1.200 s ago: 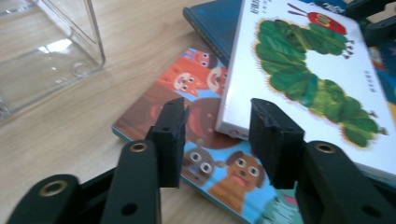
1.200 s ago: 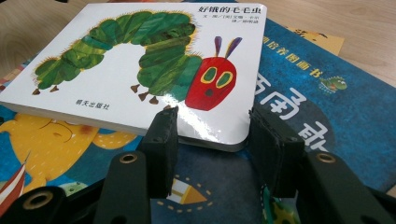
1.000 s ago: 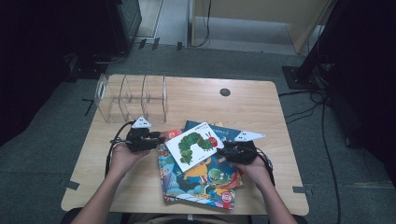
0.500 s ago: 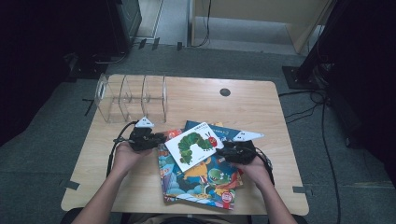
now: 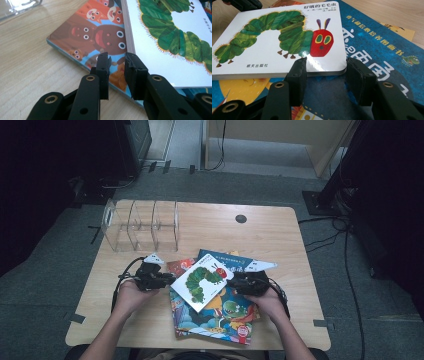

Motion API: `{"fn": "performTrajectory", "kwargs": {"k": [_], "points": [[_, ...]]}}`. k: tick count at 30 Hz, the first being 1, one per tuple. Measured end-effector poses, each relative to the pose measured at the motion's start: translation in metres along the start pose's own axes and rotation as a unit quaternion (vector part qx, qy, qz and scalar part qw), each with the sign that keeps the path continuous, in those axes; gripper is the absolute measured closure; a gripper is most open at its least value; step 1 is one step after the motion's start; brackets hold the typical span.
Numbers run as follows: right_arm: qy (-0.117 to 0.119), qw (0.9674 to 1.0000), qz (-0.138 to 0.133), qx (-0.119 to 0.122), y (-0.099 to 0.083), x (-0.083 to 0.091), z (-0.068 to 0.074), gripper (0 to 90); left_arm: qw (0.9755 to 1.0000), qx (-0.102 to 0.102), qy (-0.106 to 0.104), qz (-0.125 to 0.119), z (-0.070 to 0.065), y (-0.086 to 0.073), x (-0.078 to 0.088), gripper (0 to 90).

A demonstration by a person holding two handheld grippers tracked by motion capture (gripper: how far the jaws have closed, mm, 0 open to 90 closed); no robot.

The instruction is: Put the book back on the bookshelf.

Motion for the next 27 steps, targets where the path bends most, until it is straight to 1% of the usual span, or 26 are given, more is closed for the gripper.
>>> {"fn": "performTrajectory", "kwargs": {"k": [1, 2, 3, 5, 6, 7, 8, 9, 10, 11, 12, 13, 15, 16, 17, 18, 19, 20, 21, 22, 23, 25, 27], "points": [[0.002, 1.0000, -0.001, 0.001, 0.000, -0.001, 0.000, 51.1, 1.0000, 0.000, 0.000, 0.000, 0.000, 0.000, 0.000, 73.0], [0.003, 1.0000, -0.002, 0.002, 0.001, -0.001, 0.000, 49.7, 0.9998, 0.013, -0.011, -0.008, 0.001, -0.001, 0.003, 73.1], [0.008, 1.0000, -0.003, -0.001, 0.001, -0.002, 0.000, 49.4, 0.9997, 0.018, -0.012, -0.011, 0.003, -0.001, 0.005, 73.1], [0.012, 0.9998, -0.003, -0.016, 0.001, -0.001, -0.001, 48.4, 0.9996, 0.019, -0.014, -0.013, 0.004, 0.000, 0.006, 73.1], [0.015, 0.9996, -0.003, -0.023, 0.001, 0.000, -0.001, 48.4, 0.9997, 0.011, -0.014, -0.016, 0.005, 0.004, 0.007, 71.5], [0.014, 0.9996, -0.001, -0.026, 0.001, 0.001, -0.001, 48.5, 0.9998, -0.002, -0.008, -0.015, 0.005, 0.006, 0.007, 68.8], [0.014, 0.9996, -0.001, -0.026, 0.001, 0.001, -0.001, 48.5, 0.9998, -0.002, -0.008, -0.015, 0.005, 0.006, 0.007, 66.4], [0.006, 0.9997, 0.008, -0.022, 0.000, 0.003, 0.000, 50.9, 0.9998, -0.014, -0.005, -0.014, 0.004, 0.010, 0.007, 63.4], [0.000, 0.9997, 0.013, -0.019, -0.001, 0.005, 0.002, 53.4, 0.9997, -0.014, -0.014, -0.014, 0.003, 0.012, 0.008, 62.4], [0.000, 0.9997, 0.013, -0.019, -0.001, 0.005, 0.002, 53.4, 0.9997, -0.014, -0.014, -0.014, 0.003, 0.012, 0.008, 60.7], [-0.002, 0.9997, 0.019, -0.016, -0.002, 0.007, 0.006, 58.1, 0.9996, -0.009, -0.022, -0.018, 0.003, 0.014, 0.008, 59.1], [-0.002, 0.9997, 0.018, -0.014, -0.003, 0.008, 0.008, 60.7, 0.9995, -0.011, -0.019, -0.021, 0.002, 0.015, 0.009, 57.5], [-0.001, 0.9998, 0.021, -0.002, -0.004, 0.009, 0.016, 65.7, 0.9995, -0.008, -0.020, -0.024, 0.003, 0.016, 0.009, 50.2], [0.000, 0.9997, 0.025, 0.004, -0.005, 0.009, 0.019, 68.3, 0.9993, -0.006, -0.028, -0.025, 0.003, 0.016, 0.009, 45.7], [0.003, 0.9995, 0.029, 0.011, -0.005, 0.007, 0.022, 70.4, 0.9992, -0.005, -0.028, -0.028, 0.003, 0.017, 0.009, 42.8], [0.003, 0.9995, 0.029, 0.011, -0.005, 0.007, 0.022, 70.4, 0.9992, -0.005, -0.028, -0.028, 0.003, 0.017, 0.009, 40.3], [0.013, 0.9991, 0.035, 0.018, -0.006, 0.005, 0.027, 76.4, 0.9991, -0.002, -0.030, -0.030, 0.002, 0.017, 0.007, 38.5], [0.013, 0.9991, 0.033, 0.024, -0.006, 0.004, 0.028, 78.1, 0.9990, 0.000, -0.032, -0.033, 0.001, 0.018, 0.006, 36.5], [0.013, 0.9991, 0.033, 0.024, -0.006, 0.004, 0.028, 78.1, 0.9990, 0.000, -0.032, -0.033, 0.001, 0.018, 0.006, 35.1], [0.014, 0.9992, 0.031, 0.023, -0.005, 0.002, 0.029, 79.9, 0.9984, 0.005, -0.047, -0.032, 0.000, 0.019, 0.005, 35.0], [0.016, 0.9993, 0.029, 0.019, -0.005, 0.001, 0.029, 80.2, 0.9984, 0.004, -0.050, -0.026, 0.000, 0.021, 0.003, 34.8], [0.018, 0.9993, 0.027, 0.019, -0.005, 0.000, 0.028, 80.7, 0.9986, 0.001, -0.049, -0.022, -0.001, 0.022, 0.002, 34.3], [0.021, 0.9992, 0.028, 0.018, -0.005, 0.000, 0.027, 80.9, 0.9989, -0.006, -0.044, -0.012, -0.001, 0.023, -0.001, 34.0]]}}
Point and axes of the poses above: each handheld gripper's, and its own axes: x roughly backward along the jaws, y roughly out of its top, z roughly to its left, the point moved 5 cm from there along -x, roughly forward along the jaws, and after that the axes turned 2 degrees about z, right-handed, at the moved point
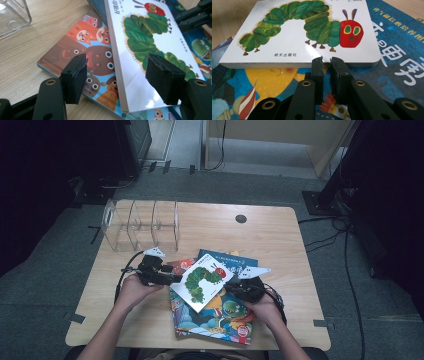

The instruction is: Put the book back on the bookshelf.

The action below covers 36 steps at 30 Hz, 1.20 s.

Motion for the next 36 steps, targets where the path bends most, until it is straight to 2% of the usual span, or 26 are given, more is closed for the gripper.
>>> {"fn": "performTrajectory", "kwargs": {"k": [6, 18, 23, 29, 34, 36], "points": [[0.001, 1.0000, -0.005, 0.004, 0.002, -0.003, -0.001, 80.9, 0.9993, -0.004, -0.005, 0.037, -0.004, 0.004, -0.010, 32.7], [0.001, 0.9998, -0.004, 0.018, 0.007, -0.009, -0.001, 80.7, 0.9970, 0.009, -0.013, 0.076, -0.008, 0.009, -0.020, 33.0], [0.003, 0.9997, -0.004, 0.024, 0.010, -0.012, -0.001, 80.7, 0.9963, 0.026, -0.026, 0.078, -0.008, 0.010, -0.024, 32.4], [0.006, 0.9995, -0.009, 0.028, 0.012, -0.016, -0.001, 81.0, 0.9960, 0.029, -0.024, 0.081, -0.008, 0.009, -0.023, 32.5], [0.009, 0.9998, -0.002, 0.016, 0.016, -0.019, -0.001, 82.6, 0.9959, 0.035, -0.023, 0.080, -0.008, 0.010, -0.024, 33.2], [0.009, 0.9999, 0.001, 0.014, 0.019, -0.022, 0.000, 82.9, 0.9961, 0.035, -0.016, 0.079, -0.007, 0.010, -0.023, 32.1]]}}
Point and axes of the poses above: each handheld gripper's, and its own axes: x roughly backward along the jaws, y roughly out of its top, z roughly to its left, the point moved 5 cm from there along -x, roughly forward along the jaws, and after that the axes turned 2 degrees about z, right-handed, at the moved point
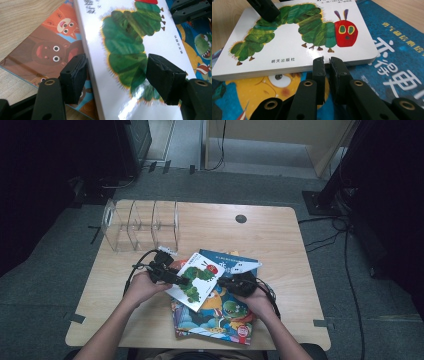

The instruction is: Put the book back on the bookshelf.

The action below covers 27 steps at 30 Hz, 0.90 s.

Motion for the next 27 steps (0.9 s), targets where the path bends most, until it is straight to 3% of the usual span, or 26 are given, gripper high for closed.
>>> {"fn": "performTrajectory", "kwargs": {"k": [3, 5, 11, 13, 14, 18, 21, 24, 27], "points": [[0.002, 1.0000, 0.003, -0.005, 0.003, -0.004, 0.002, 87.3, 0.9999, 0.008, 0.005, -0.009, 0.003, 0.000, 0.001, 32.9], [0.005, 1.0000, 0.006, -0.005, 0.005, -0.006, 0.004, 87.1, 0.9993, 0.028, 0.002, -0.023, 0.006, -0.002, 0.002, 36.1], [0.004, 0.9999, 0.009, -0.008, 0.005, -0.006, 0.005, 87.1, 0.9992, 0.034, 0.012, -0.016, 0.003, 0.000, 0.001, 35.6], [0.004, 0.9999, 0.009, -0.007, 0.006, -0.007, 0.005, 87.2, 0.9980, 0.061, 0.011, -0.016, 0.005, 0.002, 0.002, 40.4], [0.003, 1.0000, 0.008, -0.005, 0.006, -0.007, 0.005, 87.2, 0.9960, 0.089, 0.000, -0.008, 0.010, 0.003, 0.003, 43.8], [-0.001, 1.0000, 0.008, -0.005, 0.006, -0.008, 0.006, 87.3, 0.9957, 0.091, 0.010, 0.011, 0.008, 0.007, 0.004, 45.5], [0.001, 1.0000, 0.007, -0.007, 0.006, -0.008, 0.006, 87.3, 0.9941, 0.105, 0.012, 0.026, 0.008, 0.010, 0.007, 48.3], [0.001, 1.0000, 0.006, -0.005, 0.006, -0.008, 0.006, 87.4, 0.9946, 0.095, 0.022, 0.034, 0.005, 0.012, 0.014, 50.4], [0.003, 0.9999, 0.006, -0.008, 0.006, -0.008, 0.007, 87.4, 0.9956, 0.088, 0.021, 0.024, 0.000, 0.016, 0.027, 55.1]]}}
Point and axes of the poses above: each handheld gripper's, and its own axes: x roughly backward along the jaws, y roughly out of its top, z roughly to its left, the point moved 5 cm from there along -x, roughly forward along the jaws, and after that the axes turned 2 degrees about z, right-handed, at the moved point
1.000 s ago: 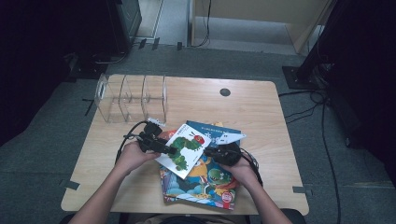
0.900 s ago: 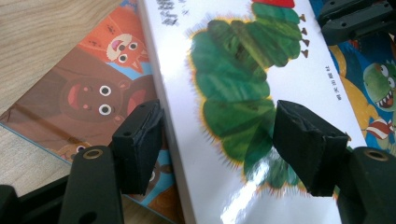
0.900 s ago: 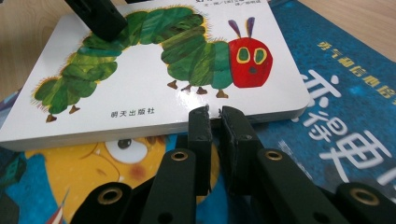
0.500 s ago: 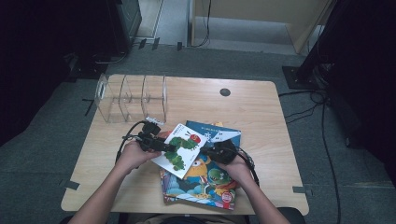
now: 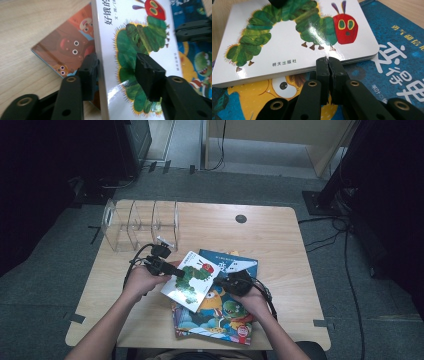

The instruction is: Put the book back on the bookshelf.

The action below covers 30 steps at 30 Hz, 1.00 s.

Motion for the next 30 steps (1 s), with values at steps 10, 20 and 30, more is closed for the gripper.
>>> {"fn": "performTrajectory", "kwargs": {"k": [10, 20, 30], "points": [[0.002, 1.0000, -0.005, -0.004, 0.000, 0.001, -0.001, 82.0, 0.9946, -0.002, -0.082, -0.063, -0.030, 0.011, 0.036, 66.0], [0.015, 0.9998, -0.006, 0.015, 0.001, -0.002, 0.005, 77.4, 0.9977, -0.046, -0.028, 0.040, -0.062, 0.027, 0.013, 68.9], [0.010, 0.9988, -0.003, 0.049, 0.001, -0.004, 0.012, 65.0, 0.9960, -0.034, -0.055, 0.062, -0.060, 0.037, 0.013, 75.2]]}}
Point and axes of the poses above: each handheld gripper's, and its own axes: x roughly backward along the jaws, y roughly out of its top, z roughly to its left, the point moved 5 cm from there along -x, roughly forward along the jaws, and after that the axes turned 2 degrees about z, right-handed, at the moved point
